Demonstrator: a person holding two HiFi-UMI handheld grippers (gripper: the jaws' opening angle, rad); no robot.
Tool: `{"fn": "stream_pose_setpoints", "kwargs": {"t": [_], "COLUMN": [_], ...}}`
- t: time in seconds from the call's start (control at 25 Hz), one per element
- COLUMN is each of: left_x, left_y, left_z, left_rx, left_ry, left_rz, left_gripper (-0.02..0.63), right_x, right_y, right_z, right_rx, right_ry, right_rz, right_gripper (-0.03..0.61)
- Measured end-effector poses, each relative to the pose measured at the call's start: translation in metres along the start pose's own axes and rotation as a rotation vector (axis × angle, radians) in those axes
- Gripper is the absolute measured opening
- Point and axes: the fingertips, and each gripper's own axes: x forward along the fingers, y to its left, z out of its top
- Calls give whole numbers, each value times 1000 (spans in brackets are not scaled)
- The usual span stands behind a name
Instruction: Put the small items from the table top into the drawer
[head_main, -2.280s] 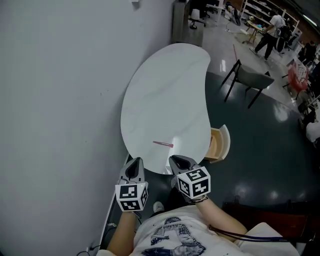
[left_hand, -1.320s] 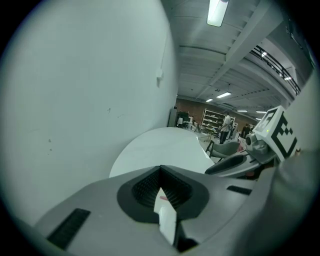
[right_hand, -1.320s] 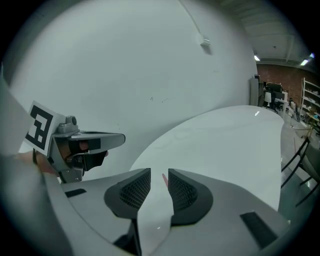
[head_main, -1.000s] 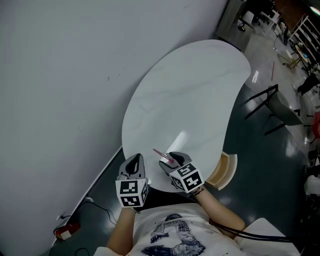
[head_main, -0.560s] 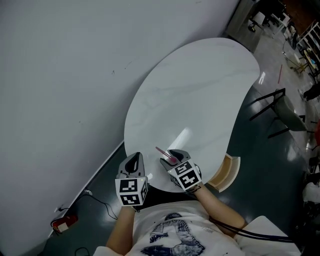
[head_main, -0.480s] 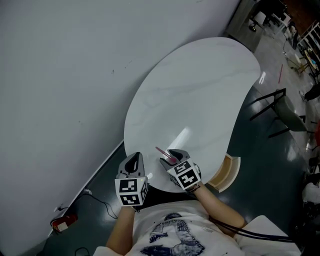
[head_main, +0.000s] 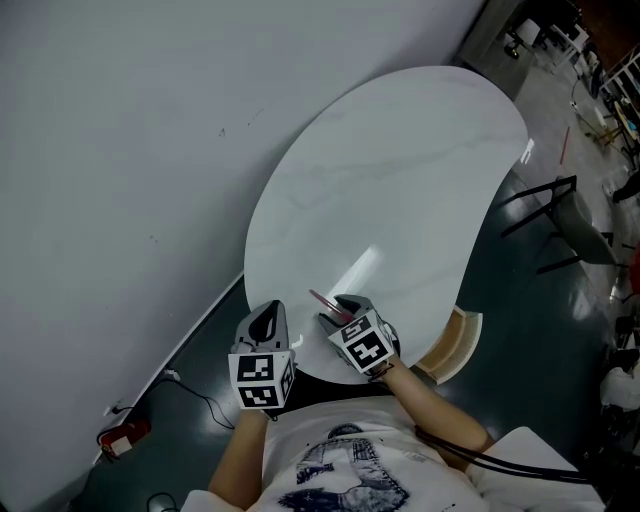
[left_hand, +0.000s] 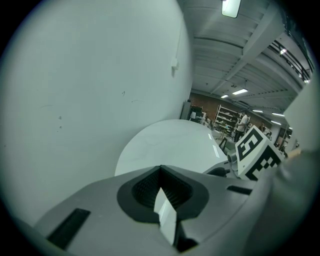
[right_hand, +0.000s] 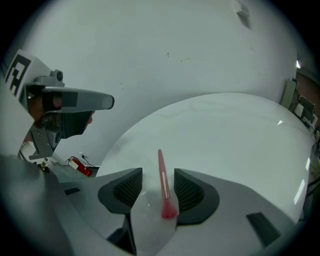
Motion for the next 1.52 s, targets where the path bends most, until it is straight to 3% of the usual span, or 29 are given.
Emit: {"fn": "stream_pose_setpoints", "kwargs": {"t": [0.68,1.28,1.52], "left_x": [8,-10,-29], "left_y": [0,10,23], "left_z": [-5,-4,-5], "left_rx": [3,31,41], "left_ry": [26,22,16], "left_rz": [-19,-63,-80], "left_gripper": [20,20,20], "right_x": [9,12,6], "right_y": [-7,0,7], "right_z": [-18,-20,-21], "right_rx": [-84,-62,23], "right_ry": [53,69,60], "right_rz": [-91,-204,-237], "right_gripper": [126,61,61]}}
